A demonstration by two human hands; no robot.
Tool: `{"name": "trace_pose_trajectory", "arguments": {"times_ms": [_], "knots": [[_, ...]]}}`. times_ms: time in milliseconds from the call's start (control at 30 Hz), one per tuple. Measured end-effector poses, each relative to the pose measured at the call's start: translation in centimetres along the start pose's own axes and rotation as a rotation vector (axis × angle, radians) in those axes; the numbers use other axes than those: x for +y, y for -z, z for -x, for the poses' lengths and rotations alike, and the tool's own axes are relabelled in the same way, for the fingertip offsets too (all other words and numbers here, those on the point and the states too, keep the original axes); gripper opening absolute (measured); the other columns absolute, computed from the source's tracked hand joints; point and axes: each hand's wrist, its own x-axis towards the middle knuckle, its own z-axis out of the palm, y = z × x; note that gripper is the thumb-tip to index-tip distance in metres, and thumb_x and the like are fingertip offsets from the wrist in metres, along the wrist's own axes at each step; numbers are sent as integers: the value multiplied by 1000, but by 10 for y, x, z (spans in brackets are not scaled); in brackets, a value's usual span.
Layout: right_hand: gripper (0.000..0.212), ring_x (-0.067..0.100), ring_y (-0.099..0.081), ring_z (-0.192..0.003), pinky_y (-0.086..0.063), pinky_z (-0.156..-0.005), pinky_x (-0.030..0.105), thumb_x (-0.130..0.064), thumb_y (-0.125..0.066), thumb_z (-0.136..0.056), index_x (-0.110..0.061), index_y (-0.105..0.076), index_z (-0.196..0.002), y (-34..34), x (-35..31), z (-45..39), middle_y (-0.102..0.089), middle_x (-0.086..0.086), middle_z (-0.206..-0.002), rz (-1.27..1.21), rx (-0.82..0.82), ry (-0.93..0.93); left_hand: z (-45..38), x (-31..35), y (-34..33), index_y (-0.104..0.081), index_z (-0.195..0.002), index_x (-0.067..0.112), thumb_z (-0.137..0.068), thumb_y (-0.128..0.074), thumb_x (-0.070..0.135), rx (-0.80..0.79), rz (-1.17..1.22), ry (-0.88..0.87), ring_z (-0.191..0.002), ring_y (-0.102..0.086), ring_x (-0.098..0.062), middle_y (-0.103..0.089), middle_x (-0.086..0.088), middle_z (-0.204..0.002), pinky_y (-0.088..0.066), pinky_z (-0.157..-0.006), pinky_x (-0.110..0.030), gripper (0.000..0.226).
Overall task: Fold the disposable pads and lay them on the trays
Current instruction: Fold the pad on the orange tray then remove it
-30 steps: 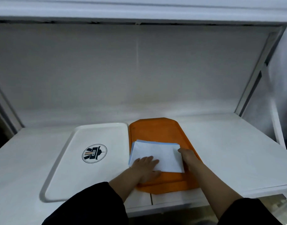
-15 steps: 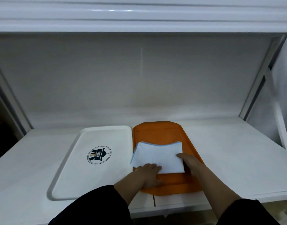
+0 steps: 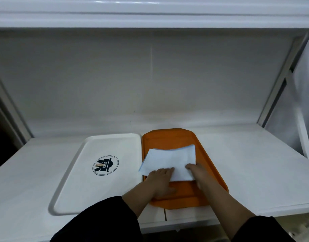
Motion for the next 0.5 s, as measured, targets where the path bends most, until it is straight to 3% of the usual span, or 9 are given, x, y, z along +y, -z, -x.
{"name": "trace_pose_trajectory", "arguments": {"times_ms": [100,233,367,500], "knots": [[37,21,-55,-78,-44,-59,30,0,-49,-91,-2,-51,-127,1,-6,5,-58,15,-107,-142,53,76,-2,4,4,-6,-153,18,-94,-47,47,62,26,6,-145,-17,-23,-15,-7,-159,-16,-119,-41,77],[47,28,-59,-91,-49,-64,33,5,-51,-85,-8,-47,-131,3,-5,11,-60,15,-115,-345,129,166,-2,11,9,-6,-153,20,-94,-49,43,83,14,-2,-146,-12,-23,-10,-5,-160,-14,-120,-40,76],[48,28,-60,-80,-51,-59,33,6,-53,-84,0,-43,-131,0,6,19,-59,21,-112,-608,156,-26,-2,19,7,-2,-153,21,-91,-55,38,51,-21,-22,-147,-10,-23,-5,-5,-160,-14,-118,-42,83],[52,30,-60,-78,-52,-52,34,9,-52,-85,1,-40,-134,-8,19,29,-58,22,-112,-666,155,-181,1,26,-2,-3,-152,19,-90,-57,40,61,-1,-34,-146,-12,-24,-8,-7,-160,-18,-118,-41,85]]}}
